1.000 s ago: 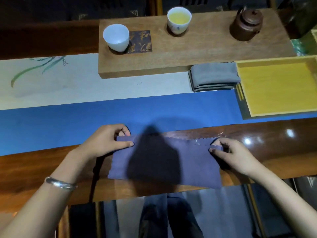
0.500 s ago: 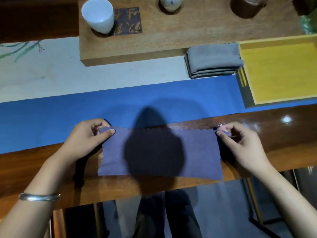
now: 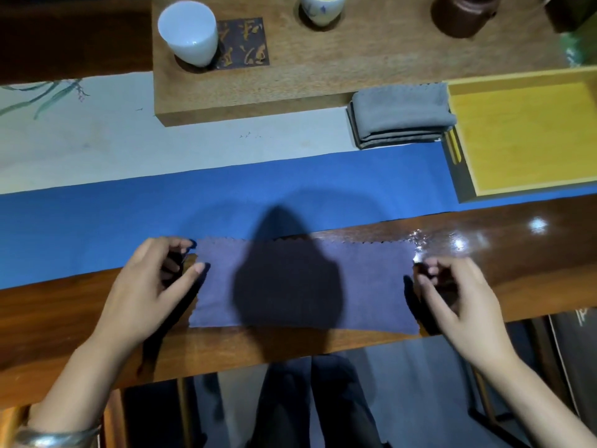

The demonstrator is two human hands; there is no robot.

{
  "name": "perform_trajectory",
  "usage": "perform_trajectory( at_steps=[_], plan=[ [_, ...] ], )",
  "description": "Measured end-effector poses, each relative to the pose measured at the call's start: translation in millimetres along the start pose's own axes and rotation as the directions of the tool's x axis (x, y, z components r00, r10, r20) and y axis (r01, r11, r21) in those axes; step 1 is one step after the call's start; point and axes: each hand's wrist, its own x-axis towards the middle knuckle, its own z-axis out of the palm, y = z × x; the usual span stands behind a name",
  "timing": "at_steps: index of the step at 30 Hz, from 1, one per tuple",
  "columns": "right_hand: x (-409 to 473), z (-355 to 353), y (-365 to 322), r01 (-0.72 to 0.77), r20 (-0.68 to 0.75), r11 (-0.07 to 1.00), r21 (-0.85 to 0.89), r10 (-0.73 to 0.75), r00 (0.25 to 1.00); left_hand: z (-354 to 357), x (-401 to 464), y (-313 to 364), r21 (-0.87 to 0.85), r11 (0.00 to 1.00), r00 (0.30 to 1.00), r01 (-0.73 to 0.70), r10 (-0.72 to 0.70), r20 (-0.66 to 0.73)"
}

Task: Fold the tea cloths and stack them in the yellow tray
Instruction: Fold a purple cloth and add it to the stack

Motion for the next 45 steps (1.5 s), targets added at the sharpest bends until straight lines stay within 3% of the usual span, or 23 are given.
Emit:
perform_trajectory(
  at_steps=[5, 9, 12, 16, 20, 23, 27, 32, 39, 45],
  plan=[
    [-39, -10, 4, 0.123, 0.224, 0.992, -0.023, -0.115, 0.968, 2, -43, -3, -0.118, 0.989, 0.993, -0.089, 0.097, 0.066],
    [-44, -9, 9, 0.240, 0.365, 0.964, -0.118, -0.183, 0.913, 6, -57, -2, -0.009, 0.993, 0.971, -0.122, 0.121, 0.207],
    [-40, -2, 9, 0.340, 0.331, 0.911, -0.234, -0.254, 0.909, 7, -57, -3, 0.084, 0.981, 0.964, -0.176, 0.154, 0.217],
    [-38, 4, 7, 0.441, 0.310, 0.850, -0.287, -0.353, 0.883, 10, -60, -4, 0.084, 0.985, 0.980, -0.151, 0.138, 0.142],
    [-41, 3, 8, 0.298, 0.240, 0.946, -0.125, -0.262, 0.935, 10, -61, -6, -0.031, 0.988, 0.987, -0.149, 0.151, 0.056],
    [-42, 3, 7, 0.165, 0.135, 0.985, 0.058, -0.172, 0.976, 12, -62, -5, -0.183, 0.980, 0.997, -0.074, 0.070, -0.029],
    [-28, 5, 5, -0.018, 0.086, 0.977, 0.214, -0.001, 0.996, 14, -48, 3, -0.274, 0.961, 0.997, -0.028, 0.008, -0.076],
    [5, 11, -1, -0.073, 0.021, 0.944, 0.323, 0.070, 0.997, 27, -15, 15, -0.301, 0.951, 0.981, 0.072, -0.122, -0.153],
    [40, 20, -4, -0.073, -0.044, 0.987, 0.145, 0.080, 0.996, 40, 9, 15, -0.058, 0.990, 0.968, 0.127, -0.136, -0.210],
    [44, 25, -2, -0.011, -0.079, 0.998, -0.060, 0.007, 0.997, 42, 12, 19, 0.013, 0.990, 0.959, 0.140, -0.132, -0.252]
  ],
)
